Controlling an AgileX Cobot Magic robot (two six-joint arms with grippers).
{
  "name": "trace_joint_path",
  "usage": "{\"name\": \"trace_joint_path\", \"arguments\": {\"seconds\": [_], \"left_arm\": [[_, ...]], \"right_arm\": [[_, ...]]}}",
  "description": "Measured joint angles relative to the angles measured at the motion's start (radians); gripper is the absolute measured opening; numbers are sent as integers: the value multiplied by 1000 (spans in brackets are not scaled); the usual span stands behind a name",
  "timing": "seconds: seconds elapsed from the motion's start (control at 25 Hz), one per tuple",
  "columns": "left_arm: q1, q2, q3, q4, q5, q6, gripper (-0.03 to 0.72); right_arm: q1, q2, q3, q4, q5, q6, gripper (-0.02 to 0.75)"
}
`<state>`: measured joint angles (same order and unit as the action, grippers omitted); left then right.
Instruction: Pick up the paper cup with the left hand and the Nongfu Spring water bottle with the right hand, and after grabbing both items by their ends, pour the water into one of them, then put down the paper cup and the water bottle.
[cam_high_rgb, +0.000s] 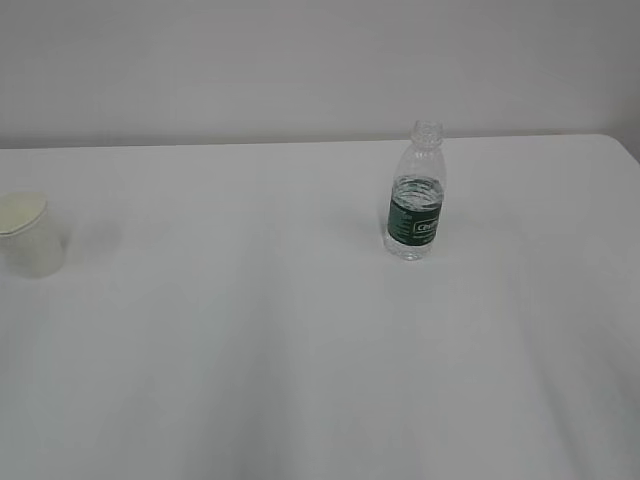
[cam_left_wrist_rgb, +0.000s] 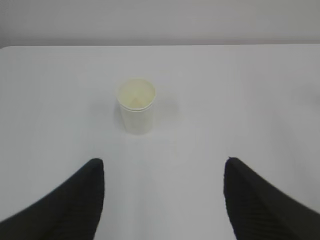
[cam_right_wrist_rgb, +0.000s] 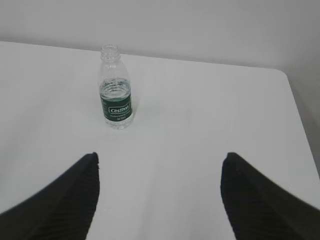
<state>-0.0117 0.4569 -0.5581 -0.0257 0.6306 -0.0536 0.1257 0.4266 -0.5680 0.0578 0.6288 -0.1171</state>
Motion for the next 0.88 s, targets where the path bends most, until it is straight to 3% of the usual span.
{"name": "trace_joint_path", "arguments": {"seconds": [0.88], "left_arm": [[0, 339, 0, 0, -329, 0, 525]], "right_arm": [[0, 330, 0, 2, -273, -89, 573]]}}
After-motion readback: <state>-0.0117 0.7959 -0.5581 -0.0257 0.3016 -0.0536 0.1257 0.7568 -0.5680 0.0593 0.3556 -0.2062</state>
